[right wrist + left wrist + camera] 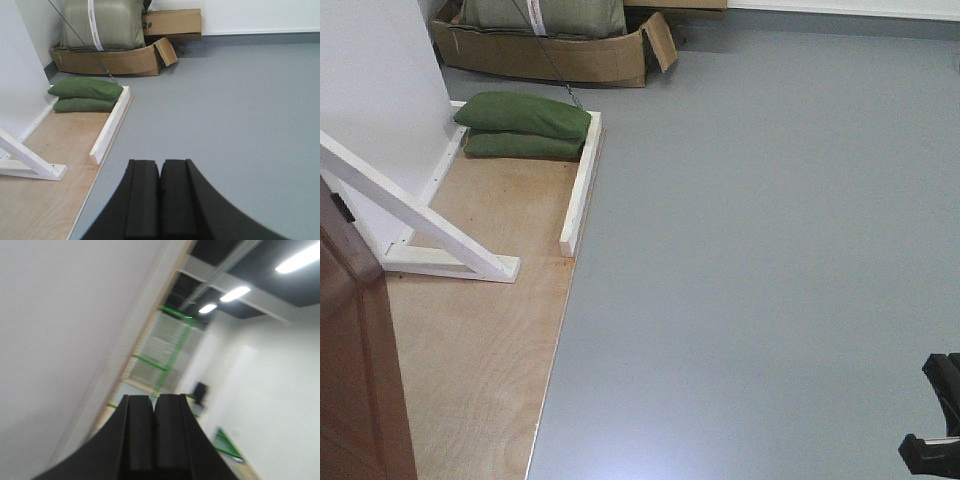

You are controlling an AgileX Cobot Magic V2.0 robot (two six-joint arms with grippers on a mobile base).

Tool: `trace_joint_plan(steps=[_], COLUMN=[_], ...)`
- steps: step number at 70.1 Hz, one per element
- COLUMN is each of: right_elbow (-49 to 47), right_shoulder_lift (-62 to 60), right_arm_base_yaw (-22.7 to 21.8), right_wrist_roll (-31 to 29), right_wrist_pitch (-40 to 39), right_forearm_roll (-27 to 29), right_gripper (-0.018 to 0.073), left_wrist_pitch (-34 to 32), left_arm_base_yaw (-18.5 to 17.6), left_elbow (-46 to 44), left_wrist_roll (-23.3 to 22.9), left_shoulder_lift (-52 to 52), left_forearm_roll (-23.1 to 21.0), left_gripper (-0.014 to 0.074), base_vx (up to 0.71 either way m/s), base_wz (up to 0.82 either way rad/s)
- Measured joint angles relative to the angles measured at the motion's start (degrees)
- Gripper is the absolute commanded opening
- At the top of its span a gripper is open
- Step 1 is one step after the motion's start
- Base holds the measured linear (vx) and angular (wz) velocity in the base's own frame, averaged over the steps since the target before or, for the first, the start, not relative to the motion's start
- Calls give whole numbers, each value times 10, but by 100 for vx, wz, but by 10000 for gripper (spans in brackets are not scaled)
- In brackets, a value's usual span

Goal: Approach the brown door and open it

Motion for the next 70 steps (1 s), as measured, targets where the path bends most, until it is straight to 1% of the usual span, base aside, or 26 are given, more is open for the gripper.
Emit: trace_joint_plan(steps=[9,19,30,37,49,61,70], right_elbow=[0,0,0,0,0,0,0], right_shoulder_lift=[0,0,0,0,0,0,0], right_arm_base_yaw=[0,0,0,0,0,0,0], right_wrist_roll=[0,0,0,0,0,0,0], right_wrist_pitch=[0,0,0,0,0,0,0], right_forearm_roll=[0,0,0,0,0,0,0], right_gripper=[0,0,0,0,0,0,0], left_wrist_pitch=[31,61,112,152,229,299,338], left_arm_base_yaw=[-45,-93,-141,-164,-192,-235,-275], left_elbow=[0,0,0,0,0,0,0], left_wrist_roll=[-12,-14,-15,-15,-16,-16,-16], left_shoulder_lift=[0,0,0,0,0,0,1], left_forearm_roll=[1,1,4,5,9,15,20], left_gripper=[17,17,17,17,17,17,17], base_vx=[0,0,0,0,0,0,0], base_wz=[0,0,0,0,0,0,0])
